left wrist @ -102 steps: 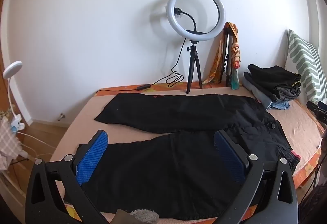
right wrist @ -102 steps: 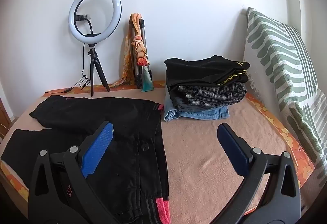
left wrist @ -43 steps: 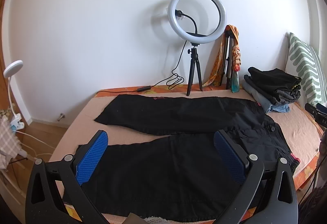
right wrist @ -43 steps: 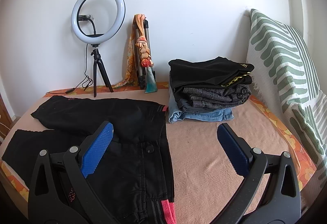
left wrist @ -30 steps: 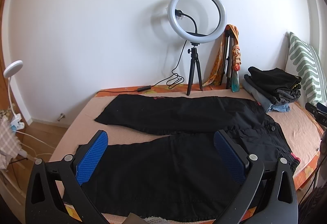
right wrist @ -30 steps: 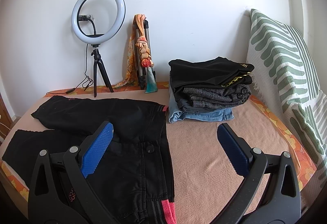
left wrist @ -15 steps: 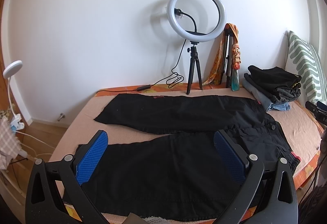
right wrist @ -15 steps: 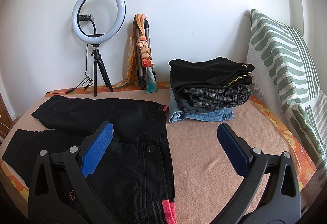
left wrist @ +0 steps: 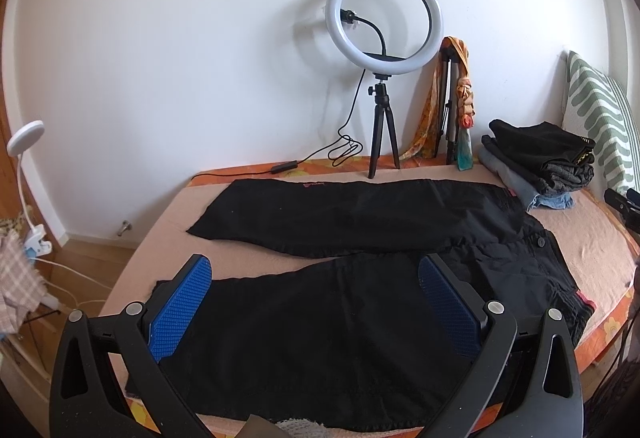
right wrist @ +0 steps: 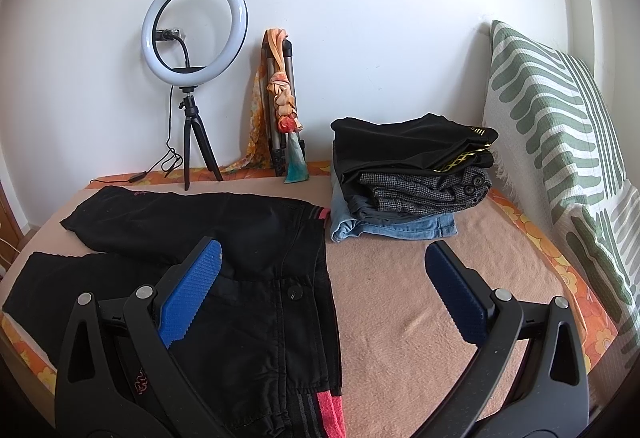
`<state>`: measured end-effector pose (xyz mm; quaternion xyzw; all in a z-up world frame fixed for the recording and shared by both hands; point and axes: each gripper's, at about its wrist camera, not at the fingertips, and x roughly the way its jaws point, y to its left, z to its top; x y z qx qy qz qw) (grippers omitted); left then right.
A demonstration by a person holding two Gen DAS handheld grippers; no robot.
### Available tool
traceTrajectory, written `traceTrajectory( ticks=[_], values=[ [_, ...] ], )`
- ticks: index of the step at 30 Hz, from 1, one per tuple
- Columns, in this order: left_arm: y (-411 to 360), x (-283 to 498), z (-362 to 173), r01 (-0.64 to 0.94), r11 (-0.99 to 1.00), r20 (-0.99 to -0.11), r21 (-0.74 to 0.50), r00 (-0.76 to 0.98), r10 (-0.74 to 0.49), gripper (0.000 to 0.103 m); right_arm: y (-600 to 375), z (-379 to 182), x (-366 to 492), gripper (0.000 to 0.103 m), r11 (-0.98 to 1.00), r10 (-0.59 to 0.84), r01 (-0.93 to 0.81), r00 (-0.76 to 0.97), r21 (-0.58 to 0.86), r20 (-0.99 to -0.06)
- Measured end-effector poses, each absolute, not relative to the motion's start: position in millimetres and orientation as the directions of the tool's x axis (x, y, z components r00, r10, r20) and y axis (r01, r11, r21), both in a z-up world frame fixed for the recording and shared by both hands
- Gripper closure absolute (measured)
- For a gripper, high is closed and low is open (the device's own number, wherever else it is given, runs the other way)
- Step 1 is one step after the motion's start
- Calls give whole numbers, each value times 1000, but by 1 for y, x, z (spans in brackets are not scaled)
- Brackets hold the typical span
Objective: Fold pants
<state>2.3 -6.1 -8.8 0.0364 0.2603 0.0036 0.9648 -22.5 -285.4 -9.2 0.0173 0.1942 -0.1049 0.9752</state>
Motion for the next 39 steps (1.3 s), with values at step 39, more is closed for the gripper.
traceTrajectory(
  ticks=[39],
  values=[
    [71, 101, -2, -50, 998, -665, -29, 747, 18, 5, -243, 4, 145, 0, 980, 161, -200, 788, 0, -594]
  ],
)
